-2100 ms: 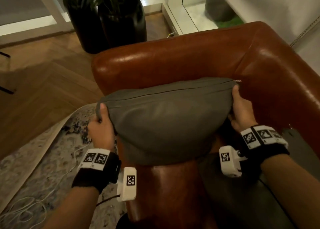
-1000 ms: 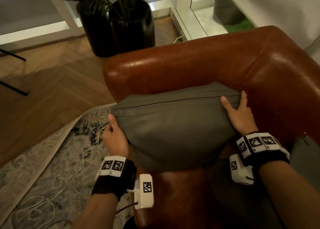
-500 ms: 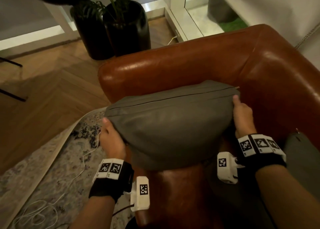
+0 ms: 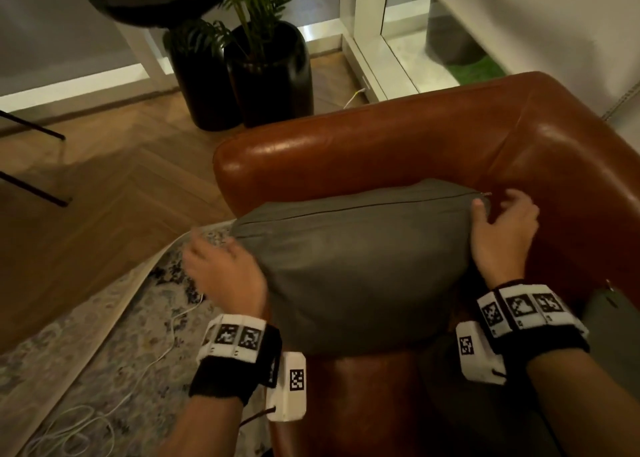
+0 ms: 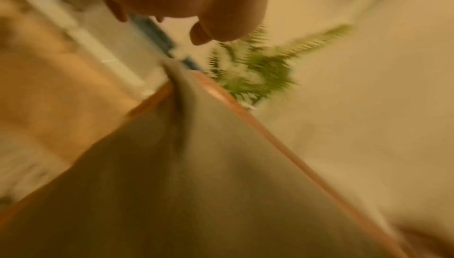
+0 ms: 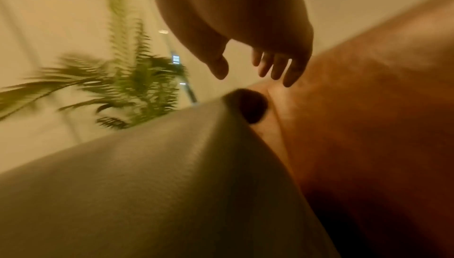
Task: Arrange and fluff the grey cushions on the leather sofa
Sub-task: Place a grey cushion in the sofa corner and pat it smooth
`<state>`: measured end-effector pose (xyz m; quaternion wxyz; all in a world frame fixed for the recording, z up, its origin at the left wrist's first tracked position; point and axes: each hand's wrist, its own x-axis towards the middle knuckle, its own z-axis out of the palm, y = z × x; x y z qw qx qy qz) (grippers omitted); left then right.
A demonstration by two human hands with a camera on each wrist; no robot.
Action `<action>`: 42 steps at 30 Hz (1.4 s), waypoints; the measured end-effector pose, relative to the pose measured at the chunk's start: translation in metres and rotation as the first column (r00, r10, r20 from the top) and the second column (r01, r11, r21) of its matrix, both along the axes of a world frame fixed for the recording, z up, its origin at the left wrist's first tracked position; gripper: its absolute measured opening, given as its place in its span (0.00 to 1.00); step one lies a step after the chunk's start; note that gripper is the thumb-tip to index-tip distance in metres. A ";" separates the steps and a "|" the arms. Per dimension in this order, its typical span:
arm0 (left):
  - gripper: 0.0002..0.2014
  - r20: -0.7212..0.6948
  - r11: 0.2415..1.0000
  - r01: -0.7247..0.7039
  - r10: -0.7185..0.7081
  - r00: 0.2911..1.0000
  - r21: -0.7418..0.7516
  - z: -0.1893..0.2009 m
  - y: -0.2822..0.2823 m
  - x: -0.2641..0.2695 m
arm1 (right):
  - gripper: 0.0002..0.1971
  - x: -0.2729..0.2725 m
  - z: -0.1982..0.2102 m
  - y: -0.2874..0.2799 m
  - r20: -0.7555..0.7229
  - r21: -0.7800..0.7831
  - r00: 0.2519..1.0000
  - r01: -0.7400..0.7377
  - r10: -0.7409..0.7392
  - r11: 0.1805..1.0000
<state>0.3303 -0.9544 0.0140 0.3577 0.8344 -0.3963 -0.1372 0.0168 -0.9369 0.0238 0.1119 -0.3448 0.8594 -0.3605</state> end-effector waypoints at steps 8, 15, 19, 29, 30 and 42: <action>0.29 0.266 0.622 0.659 -0.780 0.566 0.423 -0.024 -0.011 -0.077 | 0.25 0.090 -0.016 -0.035 -0.153 0.424 0.605 -0.674 0.781 0.605; 0.30 0.098 0.802 0.477 -0.541 0.835 0.360 -0.037 -0.021 0.022 | 0.33 -0.021 -0.028 -0.020 0.123 0.444 0.965 -0.262 0.232 0.857; 0.32 -0.362 0.977 0.115 -0.043 0.931 0.181 -0.032 -0.006 0.001 | 0.31 -0.002 -0.034 -0.001 0.407 0.219 0.896 0.091 -0.175 0.972; 0.31 -0.401 0.985 -0.091 0.144 0.905 0.149 -0.046 0.012 0.003 | 0.19 0.016 -0.039 -0.006 0.339 0.042 0.935 0.092 -0.101 0.995; 0.28 -0.367 0.987 -0.127 0.156 0.917 0.101 -0.043 0.010 0.000 | 0.19 0.018 -0.038 -0.006 0.311 -0.008 0.942 0.136 -0.127 0.991; 0.27 0.369 0.837 0.528 -0.541 0.756 0.145 -0.080 0.042 -0.069 | 0.27 0.088 -0.075 0.029 -0.320 0.037 0.857 -0.415 0.404 0.909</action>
